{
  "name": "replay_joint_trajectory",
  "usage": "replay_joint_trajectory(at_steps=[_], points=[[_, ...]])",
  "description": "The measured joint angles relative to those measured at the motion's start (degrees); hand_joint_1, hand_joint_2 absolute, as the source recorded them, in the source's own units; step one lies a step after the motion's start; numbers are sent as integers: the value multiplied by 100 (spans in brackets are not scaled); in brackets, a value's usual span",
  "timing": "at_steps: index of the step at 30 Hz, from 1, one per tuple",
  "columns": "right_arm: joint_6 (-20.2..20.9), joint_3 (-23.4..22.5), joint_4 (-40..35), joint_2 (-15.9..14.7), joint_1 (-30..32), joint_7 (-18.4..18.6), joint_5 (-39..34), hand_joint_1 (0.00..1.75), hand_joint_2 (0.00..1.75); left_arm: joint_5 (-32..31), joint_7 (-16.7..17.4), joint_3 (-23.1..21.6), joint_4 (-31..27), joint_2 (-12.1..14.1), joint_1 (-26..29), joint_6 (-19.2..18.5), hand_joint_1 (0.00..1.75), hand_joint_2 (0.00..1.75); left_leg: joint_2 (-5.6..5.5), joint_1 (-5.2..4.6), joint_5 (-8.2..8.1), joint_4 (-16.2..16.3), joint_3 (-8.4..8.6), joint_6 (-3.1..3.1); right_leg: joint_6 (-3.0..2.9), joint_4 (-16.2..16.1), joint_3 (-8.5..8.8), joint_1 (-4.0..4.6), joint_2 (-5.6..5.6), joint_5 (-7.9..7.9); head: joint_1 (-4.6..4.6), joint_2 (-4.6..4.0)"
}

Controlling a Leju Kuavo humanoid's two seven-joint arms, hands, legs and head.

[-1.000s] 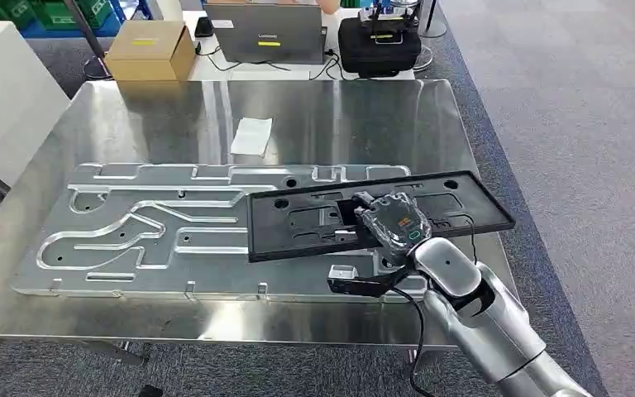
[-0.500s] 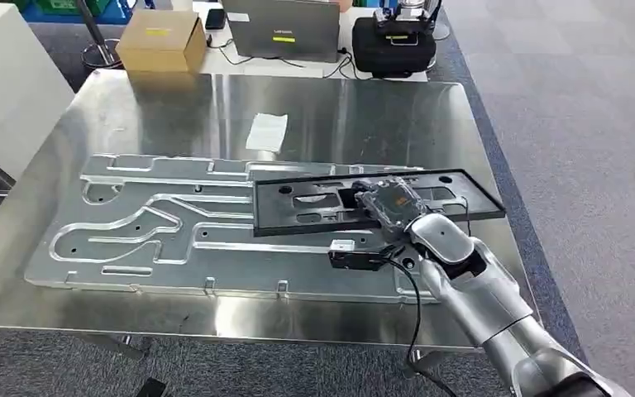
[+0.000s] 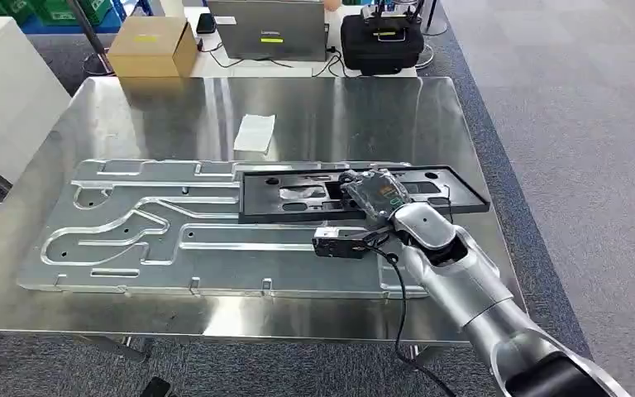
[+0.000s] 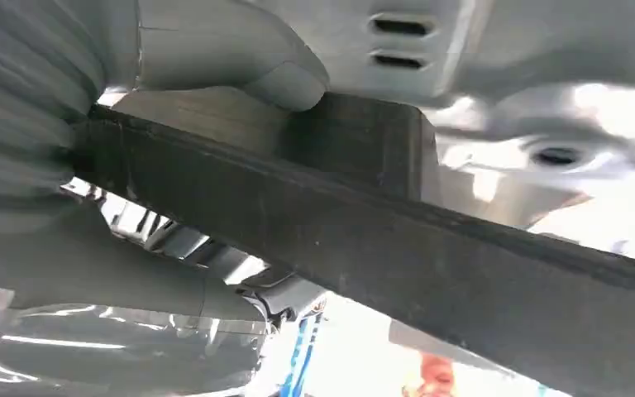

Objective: Take the parts from the cabinet and place them on the table.

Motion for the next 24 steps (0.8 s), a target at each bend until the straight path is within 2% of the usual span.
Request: replay_joint_trajectory(at_steps=[2,3,4,6,8,9,11,12,13,14,15,17,18,19,20,21,22,23,24], points=[[0,15,51,86,-52,0,0,175,175,0,0,-20,0,13,-10,-2,0,0,10,38,475,-1003,489,-21,53,81,-8,-19,2,-60,-4,0],[0,17,79,114,-88,0,0,175,175,-4,7,-26,4,7,-23,-2,0,0,-1,12,336,-1138,585,-22,98,116,-43,15,9,-88,-15,0],[0,22,105,140,-118,-4,0,175,175,-7,11,-31,4,11,-35,-2,0,0,-22,1,370,-1174,557,60,114,152,-76,27,11,-84,-26,0],[-13,37,186,186,-144,-26,-9,175,175,-24,26,-37,4,13,-27,-2,0,0,-20,-16,376,-1166,532,118,163,116,-73,25,9,-56,-7,0],[-20,57,263,247,-180,-33,-17,175,175,-35,35,-61,4,13,-35,0,0,0,-14,19,420,-1226,552,216,225,145,-85,1,8,-111,-9,0],[-22,72,295,273,-216,-35,-24,175,175,-37,35,-81,4,15,-43,0,0,0,-12,16,426,-1236,554,248,245,324,-158,-2,6,-248,20,0],[-24,105,378,321,-298,-52,-33,175,175,-42,42,-109,4,17,-52,0,0,0,-6,5,435,-1236,530,285,277,1186,-576,-6,6,-688,31,0],[-24,127,416,337,-303,-52,-33,175,175,-44,48,-129,4,17,-51,-2,0,0,-5,-4,435,-1236,526,291,283,1624,-790,-5,6,-845,33,0],[-24,142,451,346,-298,-52,-33,175,175,-46,52,-144,4,20,-50,-2,0,0,-8,-13,437,-1235,522,296,277,1872,-922,-4,6,-880,35,0],[-24,160,488,354,-297,-52,-33,175,175,-50,52,-157,4,20,-50,-2,0,0,-16,-22,437,-1235,522,300,260,1851,-927,-2,6,-782,35,0],[-24,175,525,370,-305,-52,-33,175,175,-50,55,-164,4,17,-49,-2,0,0,-23,-37,437,-1235,527,300,227,1578,-810,6,7,-570,35,0],[-22,199,575,426,-356,-50,-35,175,175,-52,57,-175,4,17,-55,-2,0,0,-29,-77,435,-1236,553,299,86,553,-312,63,8,-34,33,0],[-22,210,599,446,-390,-52,-37,175,175,-55,57,-179,11,-9,-55,-9,0,0,-19,-53,435,-1242,535,297,-20,210,-157,104,0,-8,28,0],[-20,216,630,472,-422,-57,-50,0,0,-59,57,-181,17,-30,-73,-18,0,0,-18,-102,443,-1225,506,257,-37,115,-139,114,-8,-6,-9,0],[-20,234,673,503,-436,-63,-70,0,0,-59,61,-184,20,-11,-75,-20,0,0,-15,-44,452,-1233,487,227,-25,103,-144,155,0,-2,20,0],[-20,242,715,509,-442,-63,-85,0,0,-63,61,-188,20,-9,-71,-22,0,175,-9,-39,455,-1245,494,196,-30,91,-148,160,9,-3,19,0],[-28,249,754,518,-449,-68,-103,0,0,-83,67,-203,20,-9,-71,-16,0,175,-7,-41,469,-1271,512,163,-36,64,-140,159,10,9,26,0],[-39,258,796,534,-449,-77,-114,0,0,-101,92,-227,20,0,-73,11,0,175,-8,-71,438,-1255,506,128,-41,-41,-74,64,-9,68,24,0],[-48,260,840,556,-461,-81,-122,0,0,-99,107,-258,20,-4,-66,15,0,175,0,-54,356,-1156,484,102,-42,-94,-37,62,-13,85,22,0]])
